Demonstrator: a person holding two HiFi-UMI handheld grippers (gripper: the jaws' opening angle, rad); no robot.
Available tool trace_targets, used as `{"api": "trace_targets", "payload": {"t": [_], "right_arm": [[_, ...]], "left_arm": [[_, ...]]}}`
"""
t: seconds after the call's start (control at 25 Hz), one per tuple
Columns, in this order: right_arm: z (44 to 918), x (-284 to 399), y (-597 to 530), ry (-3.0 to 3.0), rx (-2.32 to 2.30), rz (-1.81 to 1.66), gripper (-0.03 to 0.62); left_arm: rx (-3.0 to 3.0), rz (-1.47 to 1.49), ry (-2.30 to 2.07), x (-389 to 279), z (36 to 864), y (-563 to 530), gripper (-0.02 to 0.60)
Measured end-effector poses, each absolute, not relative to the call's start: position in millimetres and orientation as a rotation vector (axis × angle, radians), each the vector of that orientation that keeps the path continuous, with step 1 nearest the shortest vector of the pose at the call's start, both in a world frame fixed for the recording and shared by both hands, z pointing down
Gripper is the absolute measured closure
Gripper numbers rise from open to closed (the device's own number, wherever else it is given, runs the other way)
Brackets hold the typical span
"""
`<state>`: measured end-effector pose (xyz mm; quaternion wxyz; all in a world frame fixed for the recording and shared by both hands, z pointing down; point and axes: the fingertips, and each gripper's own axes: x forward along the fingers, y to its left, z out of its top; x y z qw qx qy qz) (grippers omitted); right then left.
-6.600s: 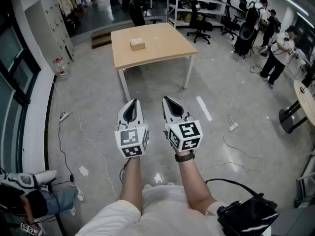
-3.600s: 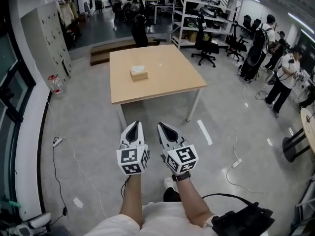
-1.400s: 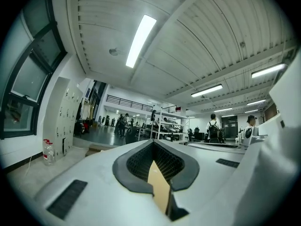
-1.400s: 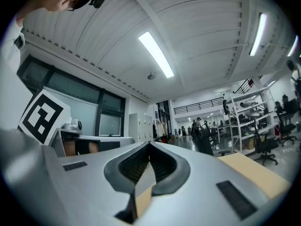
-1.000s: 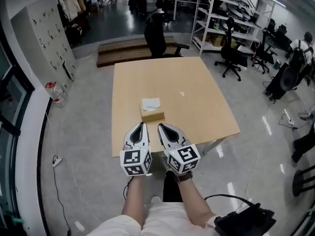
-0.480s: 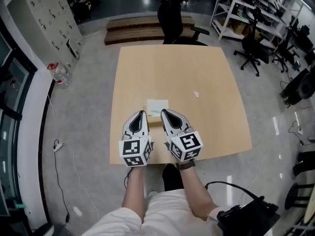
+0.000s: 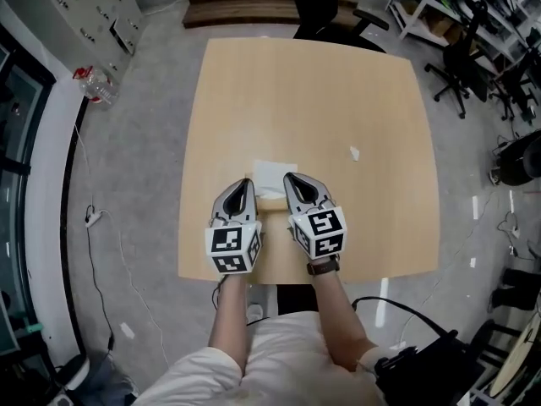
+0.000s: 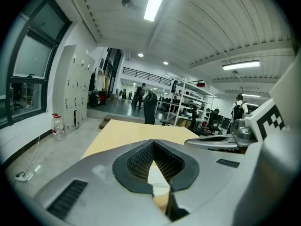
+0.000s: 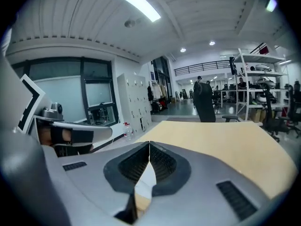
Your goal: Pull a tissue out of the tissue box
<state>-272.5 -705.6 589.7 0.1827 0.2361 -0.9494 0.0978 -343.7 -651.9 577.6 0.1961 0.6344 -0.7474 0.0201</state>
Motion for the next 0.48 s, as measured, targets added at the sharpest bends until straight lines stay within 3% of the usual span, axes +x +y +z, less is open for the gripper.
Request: {"api": "trace_targets", "payload": {"t": [0.32, 0.48], "right_arm": [[657.3, -290.7, -732.6, -2.502, 0.619, 0.203, 0.589], [683.9, -294.7, -742.3, -2.404, 0.567, 0.179, 0.494]], "left_arm": [[1.720, 0.115, -2.028, -361.0, 631.9, -677.8, 0.580], [1.711, 0.123, -2.000, -360.2, 641.9, -692.1, 0.580]]}}
